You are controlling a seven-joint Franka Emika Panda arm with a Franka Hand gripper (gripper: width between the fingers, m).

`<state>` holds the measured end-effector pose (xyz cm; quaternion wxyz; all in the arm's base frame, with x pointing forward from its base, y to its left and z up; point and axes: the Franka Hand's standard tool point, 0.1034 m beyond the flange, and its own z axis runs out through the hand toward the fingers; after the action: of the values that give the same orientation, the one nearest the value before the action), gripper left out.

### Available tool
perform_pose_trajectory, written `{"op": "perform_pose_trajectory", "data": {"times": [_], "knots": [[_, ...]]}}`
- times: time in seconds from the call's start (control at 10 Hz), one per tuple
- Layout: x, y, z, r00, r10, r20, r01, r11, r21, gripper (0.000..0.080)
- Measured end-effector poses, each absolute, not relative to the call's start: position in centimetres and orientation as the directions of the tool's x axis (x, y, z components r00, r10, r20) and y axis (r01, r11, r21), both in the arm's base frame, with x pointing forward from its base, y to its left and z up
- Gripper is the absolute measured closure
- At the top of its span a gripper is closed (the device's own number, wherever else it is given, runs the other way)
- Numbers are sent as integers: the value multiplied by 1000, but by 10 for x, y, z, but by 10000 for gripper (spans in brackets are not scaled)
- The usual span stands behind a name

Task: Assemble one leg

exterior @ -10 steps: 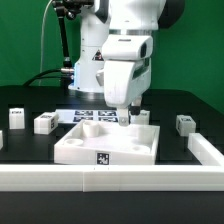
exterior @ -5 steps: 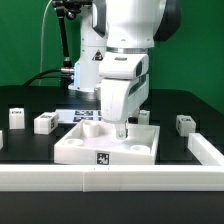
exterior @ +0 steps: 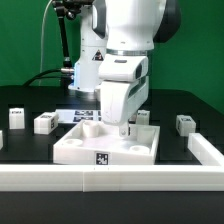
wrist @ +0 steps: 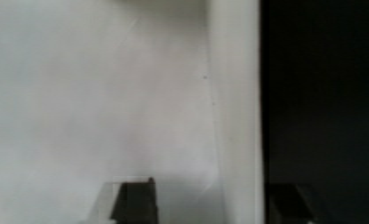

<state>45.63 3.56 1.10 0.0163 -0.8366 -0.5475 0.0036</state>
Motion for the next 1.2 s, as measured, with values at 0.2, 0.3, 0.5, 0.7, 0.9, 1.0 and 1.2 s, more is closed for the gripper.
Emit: {"op": "perform_pose_trajectory", "data": {"times": [0.2, 0.3, 0.5, 0.7, 0.9, 1.0, 1.2], "knots": [[457, 36, 11, 400, 916, 13, 916, -400, -29, 741], [457, 36, 11, 400, 916, 13, 916, -400, -28, 741], [457, 35, 11, 400, 916, 13, 916, -400, -28, 741], [457, 35, 11, 400, 916, 13, 916, -400, -28, 741], [458, 36, 12, 359, 933, 9, 933, -358, -30, 741], [463, 38, 14, 289, 957, 3, 957, -288, -28, 741], [465, 45, 15, 208, 978, -8, 978, -208, -24, 741]]}}
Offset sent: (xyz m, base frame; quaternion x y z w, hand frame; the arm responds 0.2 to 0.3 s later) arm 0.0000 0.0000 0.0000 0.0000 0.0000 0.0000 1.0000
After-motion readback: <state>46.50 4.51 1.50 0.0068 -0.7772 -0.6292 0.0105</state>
